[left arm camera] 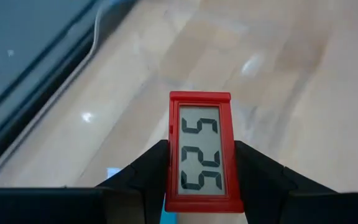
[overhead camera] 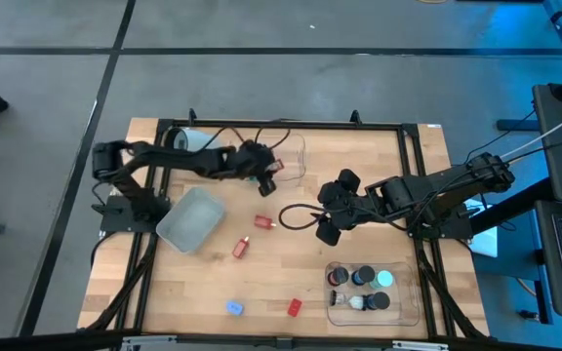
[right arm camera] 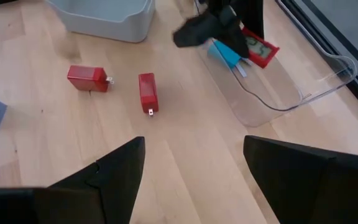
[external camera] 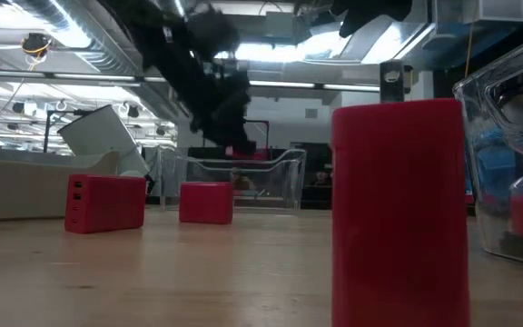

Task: Pick & Place Office items
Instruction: Put the top orange digital clock into the top transparent bin, then put the top orange charger adapter into the gray bin

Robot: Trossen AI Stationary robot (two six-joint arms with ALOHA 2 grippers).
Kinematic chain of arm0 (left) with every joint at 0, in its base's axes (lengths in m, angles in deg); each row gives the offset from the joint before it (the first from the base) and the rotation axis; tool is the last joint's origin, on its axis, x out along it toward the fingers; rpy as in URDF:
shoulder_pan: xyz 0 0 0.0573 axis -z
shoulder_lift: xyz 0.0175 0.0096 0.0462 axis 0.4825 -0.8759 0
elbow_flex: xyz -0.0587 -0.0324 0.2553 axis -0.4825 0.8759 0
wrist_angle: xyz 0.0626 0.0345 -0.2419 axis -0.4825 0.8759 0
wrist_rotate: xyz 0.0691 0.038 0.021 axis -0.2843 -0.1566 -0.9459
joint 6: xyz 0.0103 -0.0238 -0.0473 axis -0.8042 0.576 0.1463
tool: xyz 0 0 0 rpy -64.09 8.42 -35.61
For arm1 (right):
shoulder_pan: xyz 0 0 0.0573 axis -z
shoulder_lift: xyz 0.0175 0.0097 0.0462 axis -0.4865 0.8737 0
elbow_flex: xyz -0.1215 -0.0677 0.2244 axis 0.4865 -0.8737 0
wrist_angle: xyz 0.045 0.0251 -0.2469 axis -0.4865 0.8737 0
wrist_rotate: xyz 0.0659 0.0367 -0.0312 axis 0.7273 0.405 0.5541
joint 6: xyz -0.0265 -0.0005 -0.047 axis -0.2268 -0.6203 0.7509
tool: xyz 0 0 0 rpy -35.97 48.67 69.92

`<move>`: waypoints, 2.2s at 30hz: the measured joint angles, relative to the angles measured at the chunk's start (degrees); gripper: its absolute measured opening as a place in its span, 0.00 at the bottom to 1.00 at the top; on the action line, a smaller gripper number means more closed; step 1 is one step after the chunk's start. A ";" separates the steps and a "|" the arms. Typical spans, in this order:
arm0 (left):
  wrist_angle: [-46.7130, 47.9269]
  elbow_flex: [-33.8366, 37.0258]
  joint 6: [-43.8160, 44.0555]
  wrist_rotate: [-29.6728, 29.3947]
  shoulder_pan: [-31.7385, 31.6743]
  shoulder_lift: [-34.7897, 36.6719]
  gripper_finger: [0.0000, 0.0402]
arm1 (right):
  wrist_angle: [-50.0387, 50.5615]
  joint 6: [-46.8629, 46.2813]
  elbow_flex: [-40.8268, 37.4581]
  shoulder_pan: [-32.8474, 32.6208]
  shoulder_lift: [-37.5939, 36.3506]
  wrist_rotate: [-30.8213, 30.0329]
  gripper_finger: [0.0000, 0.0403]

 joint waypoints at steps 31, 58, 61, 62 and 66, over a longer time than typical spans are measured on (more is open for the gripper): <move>-1.89 -0.09 20.87 11.79 -10.98 -7.67 0.39 | 0.09 2.67 0.00 0.02 0.00 -0.20 0.69; -0.63 -0.87 20.21 18.99 -11.35 -8.26 0.55 | 0.24 2.71 0.00 0.00 0.00 0.03 0.69; 0.97 -2.12 16.94 20.29 -11.33 -5.91 0.59 | 0.52 2.61 0.00 0.00 0.02 0.26 0.69; 2.09 -2.57 15.84 20.46 -11.33 -4.89 0.59 | 0.43 2.53 0.02 0.00 0.02 0.73 0.69; 5.59 -3.12 9.00 22.58 -10.98 0.20 0.60 | 0.46 2.40 0.02 -0.02 0.02 1.53 0.69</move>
